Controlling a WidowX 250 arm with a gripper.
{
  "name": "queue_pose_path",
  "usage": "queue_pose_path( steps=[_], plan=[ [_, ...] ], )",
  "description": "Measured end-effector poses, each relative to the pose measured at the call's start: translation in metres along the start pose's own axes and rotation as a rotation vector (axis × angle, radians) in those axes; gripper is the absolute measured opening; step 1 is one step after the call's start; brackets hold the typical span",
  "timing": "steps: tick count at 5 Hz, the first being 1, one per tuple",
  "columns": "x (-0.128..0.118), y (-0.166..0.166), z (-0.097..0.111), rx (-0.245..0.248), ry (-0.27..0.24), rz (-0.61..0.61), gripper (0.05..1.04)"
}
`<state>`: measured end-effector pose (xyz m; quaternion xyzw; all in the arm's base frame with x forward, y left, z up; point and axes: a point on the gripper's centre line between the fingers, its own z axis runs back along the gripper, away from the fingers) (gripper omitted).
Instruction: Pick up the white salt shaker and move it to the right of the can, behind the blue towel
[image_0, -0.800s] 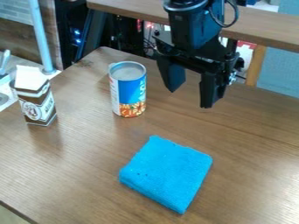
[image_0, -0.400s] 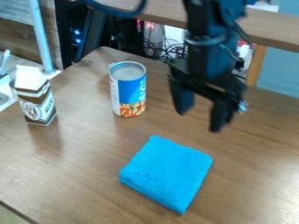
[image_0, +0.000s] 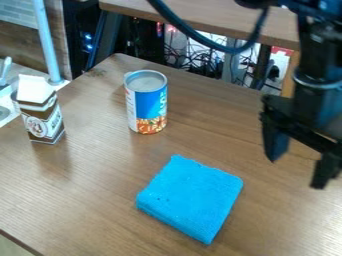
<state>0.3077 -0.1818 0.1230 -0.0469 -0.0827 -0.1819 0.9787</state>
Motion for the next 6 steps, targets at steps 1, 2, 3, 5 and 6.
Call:
queue_pose_path(
  steps=[1, 2, 3, 5, 6],
  plan=[
    [0.010, -0.028, -0.005, -0.002, -0.025, -0.017, 1.001],
    [0.014, -0.048, -0.006, 0.001, -0.037, 0.022, 1.001],
    [0.010, -0.061, -0.005, 0.018, -0.040, 0.076, 1.001],
    [-0.004, -0.079, -0.020, 0.049, 0.015, 0.205, 1.001],
    [-0.010, -0.086, -0.026, 0.081, 0.031, 0.291, 1.001]
  ],
)
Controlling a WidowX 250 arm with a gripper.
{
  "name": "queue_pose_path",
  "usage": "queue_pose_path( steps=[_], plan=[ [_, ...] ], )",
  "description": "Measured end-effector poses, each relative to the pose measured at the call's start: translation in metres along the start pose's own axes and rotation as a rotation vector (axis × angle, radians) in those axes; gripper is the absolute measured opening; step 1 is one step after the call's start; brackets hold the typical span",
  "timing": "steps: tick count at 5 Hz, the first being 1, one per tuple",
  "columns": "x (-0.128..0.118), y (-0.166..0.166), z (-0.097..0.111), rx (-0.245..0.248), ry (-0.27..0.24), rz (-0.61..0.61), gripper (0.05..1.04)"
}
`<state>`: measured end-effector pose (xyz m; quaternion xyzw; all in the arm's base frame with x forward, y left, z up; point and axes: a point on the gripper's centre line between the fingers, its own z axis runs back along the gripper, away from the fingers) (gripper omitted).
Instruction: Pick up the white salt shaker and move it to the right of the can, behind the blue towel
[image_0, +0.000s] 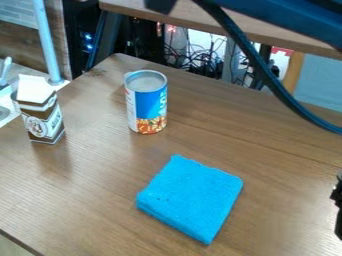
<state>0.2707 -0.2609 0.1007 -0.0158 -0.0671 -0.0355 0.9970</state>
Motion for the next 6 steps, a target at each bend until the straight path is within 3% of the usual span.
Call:
queue_pose_path(
  steps=[3, 4, 5, 6],
  plan=[
    [-0.010, -0.009, -0.030, 0.002, 0.093, 0.043, 1.001],
    [-0.012, -0.009, -0.034, 0.002, 0.101, 0.030, 0.947],
    [-0.012, -0.008, -0.034, 0.003, 0.097, -0.005, 0.698],
    [-0.012, -0.007, -0.034, 0.009, 0.094, -0.026, 0.643]
  ],
)
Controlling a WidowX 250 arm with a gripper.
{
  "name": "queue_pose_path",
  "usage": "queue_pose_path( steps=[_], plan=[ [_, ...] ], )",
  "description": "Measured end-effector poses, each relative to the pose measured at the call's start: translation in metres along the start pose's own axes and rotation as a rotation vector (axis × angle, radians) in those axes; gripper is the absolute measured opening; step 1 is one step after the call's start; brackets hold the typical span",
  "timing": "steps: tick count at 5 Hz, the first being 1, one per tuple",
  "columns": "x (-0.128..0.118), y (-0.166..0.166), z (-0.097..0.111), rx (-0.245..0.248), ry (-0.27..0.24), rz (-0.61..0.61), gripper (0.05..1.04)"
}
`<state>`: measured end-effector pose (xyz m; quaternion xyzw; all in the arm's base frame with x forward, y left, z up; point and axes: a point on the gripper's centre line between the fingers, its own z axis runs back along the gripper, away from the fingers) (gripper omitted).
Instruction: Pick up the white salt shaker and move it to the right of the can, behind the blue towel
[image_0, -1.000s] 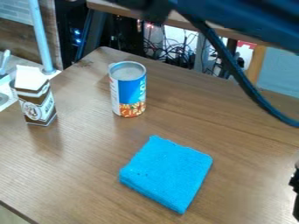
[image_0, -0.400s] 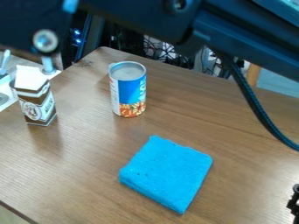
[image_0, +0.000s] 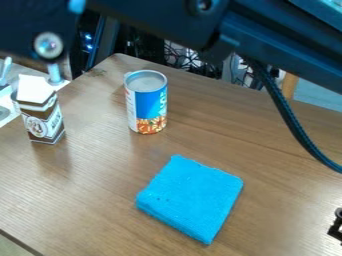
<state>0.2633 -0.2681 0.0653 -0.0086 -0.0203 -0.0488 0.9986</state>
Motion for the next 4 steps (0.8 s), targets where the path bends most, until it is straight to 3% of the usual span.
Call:
queue_pose_path(
  steps=[1, 2, 4],
  plan=[
    [0.000, 0.005, 0.001, 0.026, 0.003, -0.048, 0.643],
    [0.009, 0.016, 0.017, 0.037, -0.040, -0.082, 0.643],
    [0.041, 0.064, 0.062, -0.009, -0.135, 0.016, 0.643]
  ],
)
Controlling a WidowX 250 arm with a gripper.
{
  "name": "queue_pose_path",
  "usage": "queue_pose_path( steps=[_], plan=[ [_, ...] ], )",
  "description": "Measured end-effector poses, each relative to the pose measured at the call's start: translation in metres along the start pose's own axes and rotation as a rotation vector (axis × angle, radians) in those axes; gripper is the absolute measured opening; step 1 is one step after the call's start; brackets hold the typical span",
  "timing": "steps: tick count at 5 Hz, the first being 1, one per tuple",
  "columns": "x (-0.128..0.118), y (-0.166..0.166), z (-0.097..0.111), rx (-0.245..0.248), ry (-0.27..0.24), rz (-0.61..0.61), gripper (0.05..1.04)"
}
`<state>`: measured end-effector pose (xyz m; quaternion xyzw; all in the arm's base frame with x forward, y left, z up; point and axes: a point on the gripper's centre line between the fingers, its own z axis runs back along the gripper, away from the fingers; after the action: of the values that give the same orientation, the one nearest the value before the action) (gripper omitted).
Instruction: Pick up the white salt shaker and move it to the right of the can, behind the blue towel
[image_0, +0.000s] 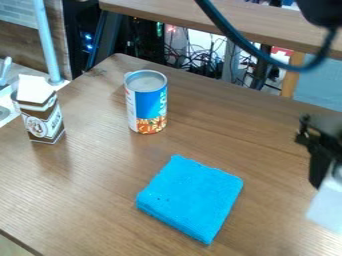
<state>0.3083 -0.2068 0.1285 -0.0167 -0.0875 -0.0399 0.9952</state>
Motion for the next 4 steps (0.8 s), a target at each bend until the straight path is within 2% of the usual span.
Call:
queue_pose_path(
  steps=[1, 2, 3, 4],
  plan=[
    [0.020, 0.038, 0.015, -0.025, -0.032, 0.093, 0.643],
    [0.032, 0.081, 0.011, -0.038, -0.043, 0.171, 0.643],
    [0.048, 0.119, 0.008, -0.031, -0.101, 0.150, 0.643],
    [0.055, 0.141, 0.006, -0.036, -0.126, 0.149, 0.643]
  ],
)
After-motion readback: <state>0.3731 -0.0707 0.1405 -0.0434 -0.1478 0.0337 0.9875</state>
